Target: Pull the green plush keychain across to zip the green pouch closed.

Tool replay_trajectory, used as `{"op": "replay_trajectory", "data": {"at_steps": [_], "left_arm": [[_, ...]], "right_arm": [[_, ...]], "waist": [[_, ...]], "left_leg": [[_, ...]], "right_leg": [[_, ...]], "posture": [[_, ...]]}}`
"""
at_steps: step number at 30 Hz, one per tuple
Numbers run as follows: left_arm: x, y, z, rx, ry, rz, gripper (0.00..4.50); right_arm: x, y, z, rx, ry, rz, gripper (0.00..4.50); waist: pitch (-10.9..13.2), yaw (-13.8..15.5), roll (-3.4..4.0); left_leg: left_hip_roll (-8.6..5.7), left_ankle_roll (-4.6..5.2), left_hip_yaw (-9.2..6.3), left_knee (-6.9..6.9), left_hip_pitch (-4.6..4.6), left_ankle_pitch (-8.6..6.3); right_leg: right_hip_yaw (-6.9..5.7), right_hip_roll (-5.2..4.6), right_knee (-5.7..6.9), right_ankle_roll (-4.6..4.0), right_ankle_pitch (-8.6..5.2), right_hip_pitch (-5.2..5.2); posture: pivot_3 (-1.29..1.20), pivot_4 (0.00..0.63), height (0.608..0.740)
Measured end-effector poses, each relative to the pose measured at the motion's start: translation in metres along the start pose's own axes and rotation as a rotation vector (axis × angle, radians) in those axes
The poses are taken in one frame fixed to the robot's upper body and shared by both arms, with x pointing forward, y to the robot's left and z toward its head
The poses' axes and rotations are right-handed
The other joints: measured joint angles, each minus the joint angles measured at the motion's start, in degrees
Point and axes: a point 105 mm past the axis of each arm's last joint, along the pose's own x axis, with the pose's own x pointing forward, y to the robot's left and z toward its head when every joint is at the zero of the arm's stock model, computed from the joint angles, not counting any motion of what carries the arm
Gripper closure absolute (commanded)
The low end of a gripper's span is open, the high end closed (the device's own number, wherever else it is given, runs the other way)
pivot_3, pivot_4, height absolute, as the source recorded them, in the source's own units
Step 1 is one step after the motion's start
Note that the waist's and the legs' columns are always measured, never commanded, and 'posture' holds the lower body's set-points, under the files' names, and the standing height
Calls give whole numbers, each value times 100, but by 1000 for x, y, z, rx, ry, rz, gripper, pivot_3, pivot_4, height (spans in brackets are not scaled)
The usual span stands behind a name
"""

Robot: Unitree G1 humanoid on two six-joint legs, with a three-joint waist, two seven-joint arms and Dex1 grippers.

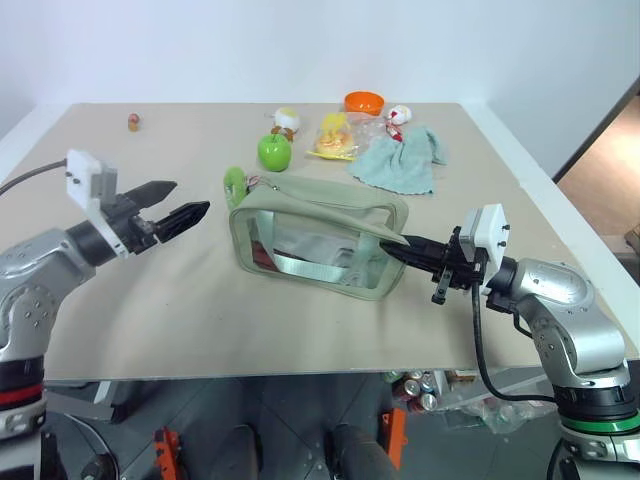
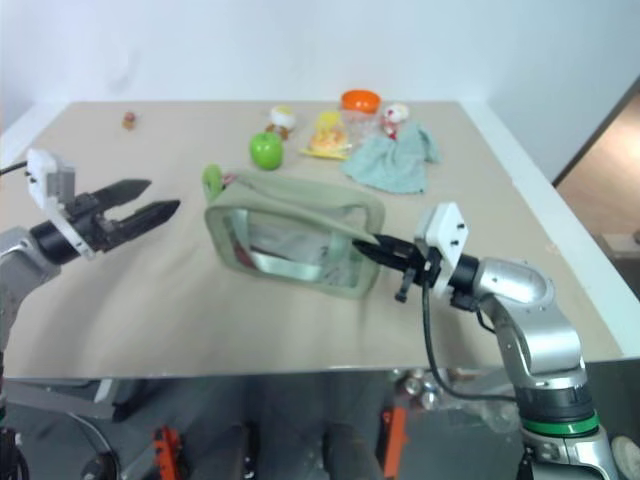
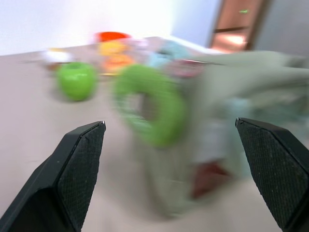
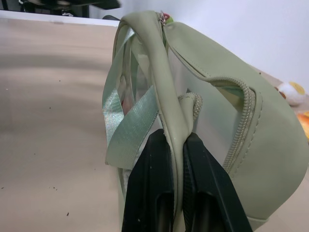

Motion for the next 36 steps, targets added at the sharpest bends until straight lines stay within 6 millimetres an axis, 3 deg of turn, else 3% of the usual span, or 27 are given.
{"op": "replay_trajectory", "data": {"at_steps": [7, 12, 21, 24, 34, 36], "left_arm": [[52, 17, -15, -1, -10, -52, 0], [64, 31, -26, -64, 7, -58, 0], [74, 14, -45, -267, 7, -225, 0], [76, 11, -42, -275, -9, -253, 816], [77, 9, -29, -215, -81, -272, 4280], [77, 10, -24, -191, -92, -269, 4482]], "right_arm": [[6, 3, 10, -16, 1, 0, 4487], [5, 2, 13, -26, 16, -15, 4487], [1, 4, 12, -25, 43, -30, 4487], [0, 5, 11, -26, 46, -32, 4500], [0, 5, 11, -28, 47, -32, 4500], [0, 5, 11, -30, 46, -27, 4500]], "waist": [[-1, -25, -1], [-1, -8, -1], [-1, -5, -1], [-1, -1, -1], [-1, 0, -1], [-1, 0, -1]], "left_leg": [[1, 0, -7, 0, -7, 2], [0, 1, -20, -4, -23, 1], [-4, 1, -26, 2, -29, 2], [-5, 1, -27, 3, -29, 2], [-5, 0, -29, 4, -30, 2], [-5, 0, -29, 5, -29, 2]], "right_leg": [[-2, 6, 3, -6, 6, -9], [-17, 7, 4, -3, -1, -15], [-24, 3, 4, -1, -1, -12], [-24, 2, 4, -1, -2, -11], [-25, 2, 5, -1, -1, -11], [-25, 2, 5, -1, -1, -10]], "posture": [[0, 150, 740], [0, 150, 740], [0, 150, 740], [0, 150, 740], [0, 150, 740], [0, 150, 740]]}}
